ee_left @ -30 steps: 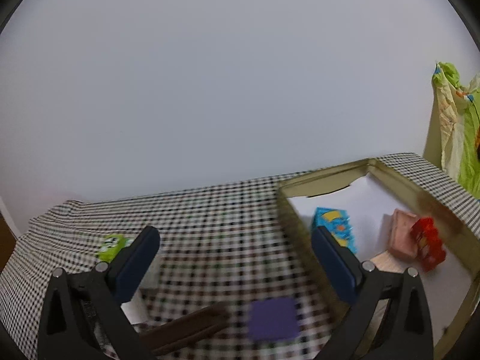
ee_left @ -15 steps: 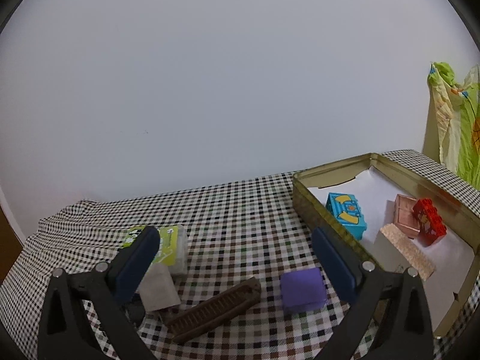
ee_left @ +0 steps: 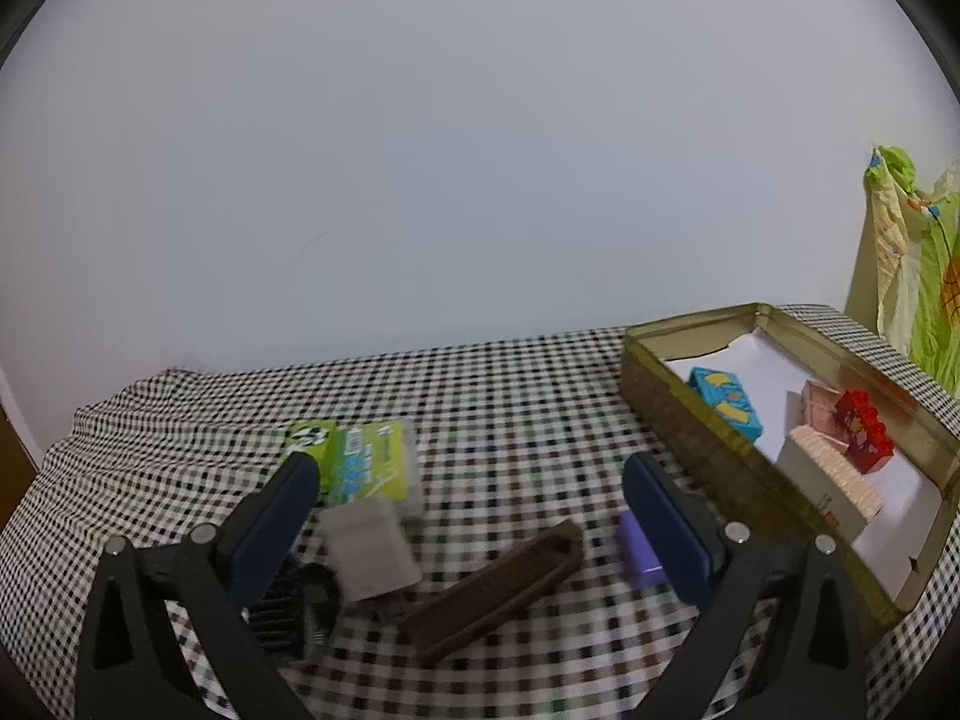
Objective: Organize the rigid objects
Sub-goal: 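Withdraw both tools from the tray toward the remaining objects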
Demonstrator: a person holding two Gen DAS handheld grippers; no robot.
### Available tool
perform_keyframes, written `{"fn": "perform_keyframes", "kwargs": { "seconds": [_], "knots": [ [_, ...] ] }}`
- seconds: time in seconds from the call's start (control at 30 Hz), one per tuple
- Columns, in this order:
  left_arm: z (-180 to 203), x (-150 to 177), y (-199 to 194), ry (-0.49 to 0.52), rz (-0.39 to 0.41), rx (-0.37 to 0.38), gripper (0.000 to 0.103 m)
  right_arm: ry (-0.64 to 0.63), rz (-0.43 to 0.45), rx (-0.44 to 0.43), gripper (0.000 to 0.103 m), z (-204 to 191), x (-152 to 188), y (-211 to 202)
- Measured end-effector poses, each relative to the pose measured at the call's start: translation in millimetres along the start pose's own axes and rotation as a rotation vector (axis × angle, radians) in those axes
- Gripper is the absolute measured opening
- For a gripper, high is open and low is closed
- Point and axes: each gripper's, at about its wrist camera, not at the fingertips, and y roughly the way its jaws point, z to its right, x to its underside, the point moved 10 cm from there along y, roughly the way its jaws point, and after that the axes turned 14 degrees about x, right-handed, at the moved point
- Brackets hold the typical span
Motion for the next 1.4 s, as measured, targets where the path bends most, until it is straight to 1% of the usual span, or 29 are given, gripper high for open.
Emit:
{"fn": "perform_keyframes", "kwargs": {
  "seconds": [0.23, 0.4, 0.5, 0.6, 0.7, 0.83, 0.93, 0.97, 1.07, 1.1, 1.2, 1.23, 1.27, 1.33, 1.4],
  "knots": [
    [-39.4, 7.2, -5.5, -0.039, -0.021, -0.032, 0.102, -0.012, -0.091, -0.082, 0.092, -41.3, 16.1, -20.3],
    [-66.6, 14.6, -5.4, -0.079, -0.050, -0.046, 0.102, -0.020, -0.128, -0.114, 0.092, -59.8, 23.4, -28.6],
    [-78.9, 24.1, -1.5, -0.112, -0.102, -0.033, 0.102, -0.036, -0.164, -0.131, 0.092, -71.2, 30.4, -30.3],
    [-93.2, 33.0, 0.8, -0.142, -0.144, -0.058, 0.102, -0.059, -0.222, -0.162, 0.092, -88.3, 40.5, -31.8],
    [-105.1, 42.5, 5.2, -0.157, -0.197, -0.065, 0.102, -0.098, -0.267, -0.194, 0.092, -104.8, 49.2, -34.5],
    [-117.6, 56.3, 12.0, -0.198, -0.266, -0.029, 0.102, -0.146, -0.292, -0.222, 0.092, -123.9, 56.2, -41.5],
    [-126.3, 66.7, 16.8, -0.253, -0.313, 0.002, 0.102, -0.173, -0.311, -0.230, 0.092, -134.6, 59.9, -44.7],
    [-127.4, 69.2, 17.4, -0.264, -0.322, 0.010, 0.102, -0.182, -0.326, -0.227, 0.091, -137.5, 62.6, -45.2],
    [-128.9, 75.2, 18.1, -0.271, -0.359, 0.007, 0.100, -0.203, -0.388, -0.233, 0.076, -144.3, 72.4, -38.6],
    [-127.8, 77.1, 19.7, -0.274, -0.370, 0.014, 0.098, -0.208, -0.418, -0.233, 0.074, -146.0, 77.0, -36.2],
    [-123.5, 79.5, 17.9, -0.283, -0.380, 0.054, 0.090, -0.200, -0.484, -0.232, 0.073, -146.3, 87.4, -31.4],
    [-122.0, 78.7, 17.1, -0.279, -0.376, 0.056, 0.082, -0.199, -0.501, -0.231, 0.073, -145.8, 90.4, -31.3],
    [-120.3, 77.9, 15.7, -0.276, -0.369, 0.064, 0.077, -0.199, -0.521, -0.231, 0.073, -145.7, 93.5, -30.6],
    [-116.9, 77.1, 13.6, -0.269, -0.358, 0.080, 0.055, -0.202, -0.553, -0.248, 0.073, -148.1, 98.6, -32.1],
    [-113.9, 76.7, 11.5, -0.274, -0.348, 0.109, 0.044, -0.203, -0.574, -0.251, 0.073, -148.3, 101.7, -33.1]
  ]
}}
